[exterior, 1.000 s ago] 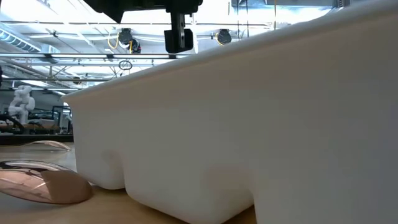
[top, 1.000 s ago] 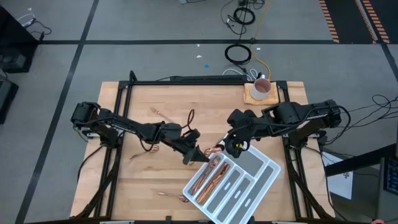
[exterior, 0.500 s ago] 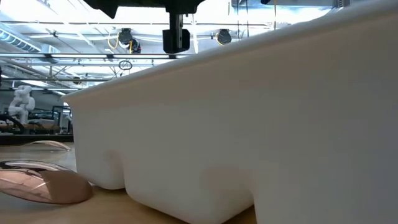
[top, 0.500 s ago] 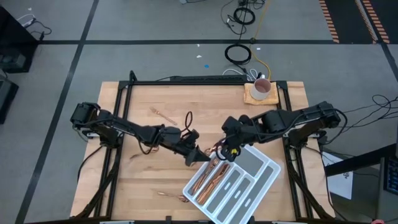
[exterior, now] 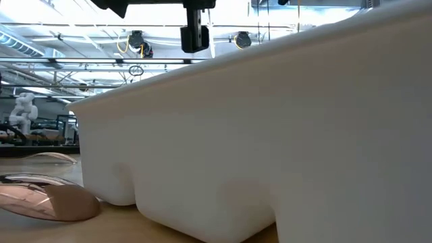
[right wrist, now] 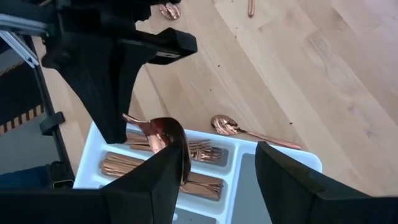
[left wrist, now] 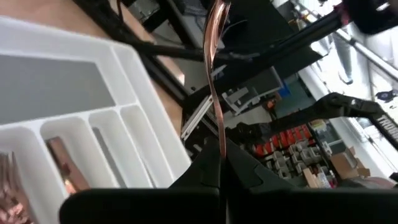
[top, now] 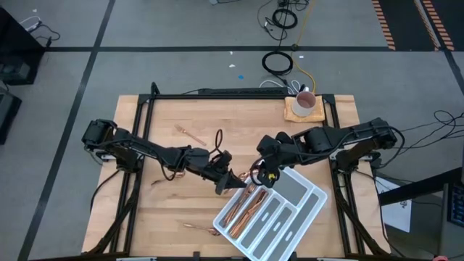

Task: Sort silverware
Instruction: Put the gold spoon into the silverware tray

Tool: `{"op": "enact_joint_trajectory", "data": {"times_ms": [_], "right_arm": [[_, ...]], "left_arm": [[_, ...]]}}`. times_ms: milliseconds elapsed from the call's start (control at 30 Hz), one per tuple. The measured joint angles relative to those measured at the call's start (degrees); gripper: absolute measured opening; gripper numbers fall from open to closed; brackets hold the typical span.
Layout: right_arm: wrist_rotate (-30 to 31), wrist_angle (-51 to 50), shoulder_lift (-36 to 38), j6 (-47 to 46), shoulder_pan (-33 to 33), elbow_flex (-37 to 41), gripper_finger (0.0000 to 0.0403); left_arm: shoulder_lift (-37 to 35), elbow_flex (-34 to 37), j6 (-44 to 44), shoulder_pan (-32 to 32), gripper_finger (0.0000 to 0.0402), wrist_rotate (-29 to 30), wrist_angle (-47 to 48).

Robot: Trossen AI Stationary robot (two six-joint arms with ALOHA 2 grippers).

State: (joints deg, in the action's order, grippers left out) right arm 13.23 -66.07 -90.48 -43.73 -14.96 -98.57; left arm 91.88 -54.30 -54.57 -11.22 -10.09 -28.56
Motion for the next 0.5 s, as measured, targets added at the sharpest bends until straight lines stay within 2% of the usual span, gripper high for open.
{"op": "enact_joint_trajectory", "data": {"times_ms": [200, 300, 400, 500], "right_arm": [[-0.1, 2.1, 0.0, 1.5, 0.0, 2.5, 0.0187], [-0.1, 5.0, 0.1, 2.7, 0.0, 3.7, 0.0171], [-0.1, 6.2, 0.1, 4.6, 0.0, 3.9, 0.0116], [-0.2, 7.4, 0.1, 7.9, 0.0, 3.9, 0.003]], "left_arm": [[0.1, 0.1, -0.1, 0.0, 0.0, 0.5, -0.6], [0.1, 0.1, -0.1, 0.0, 0.0, 0.5, -0.7], [0.1, 0.1, -0.1, 0.1, 0.0, 0.7, -0.7], [0.1, 0.1, 0.1, 0.4, 0.0, 0.7, -0.6]]}}
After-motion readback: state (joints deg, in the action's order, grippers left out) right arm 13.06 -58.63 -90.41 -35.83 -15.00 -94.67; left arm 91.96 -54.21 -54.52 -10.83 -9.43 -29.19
